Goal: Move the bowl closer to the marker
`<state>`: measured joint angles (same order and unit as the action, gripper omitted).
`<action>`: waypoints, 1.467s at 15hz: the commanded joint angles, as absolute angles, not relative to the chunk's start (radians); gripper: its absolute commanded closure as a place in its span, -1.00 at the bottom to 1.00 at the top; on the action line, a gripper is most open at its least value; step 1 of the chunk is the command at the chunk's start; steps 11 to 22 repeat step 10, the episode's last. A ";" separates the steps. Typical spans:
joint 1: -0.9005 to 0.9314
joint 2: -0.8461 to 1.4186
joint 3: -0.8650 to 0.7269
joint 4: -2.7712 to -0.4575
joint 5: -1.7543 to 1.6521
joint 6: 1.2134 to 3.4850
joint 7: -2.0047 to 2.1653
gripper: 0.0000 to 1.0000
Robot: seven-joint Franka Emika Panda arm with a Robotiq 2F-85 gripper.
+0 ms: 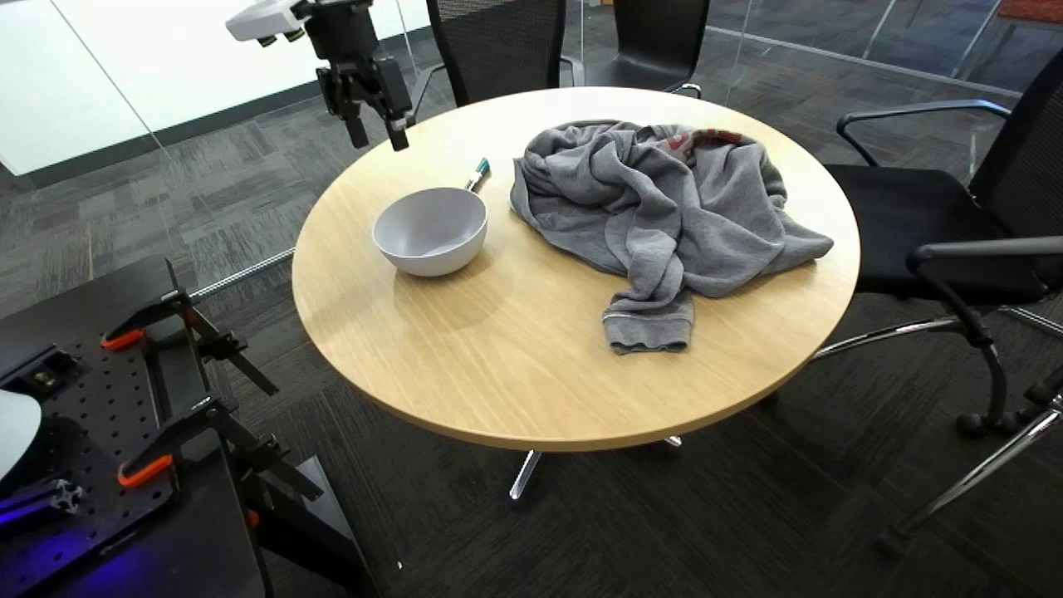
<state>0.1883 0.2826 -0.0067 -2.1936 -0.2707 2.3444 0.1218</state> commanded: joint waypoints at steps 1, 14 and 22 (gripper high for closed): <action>0.169 0.173 0.003 -2.286 -0.297 2.367 0.150 -1.00; 0.151 0.160 0.017 -2.291 -0.278 2.368 0.125 -1.00; 0.151 0.160 0.017 -2.291 -0.278 2.368 0.125 -1.00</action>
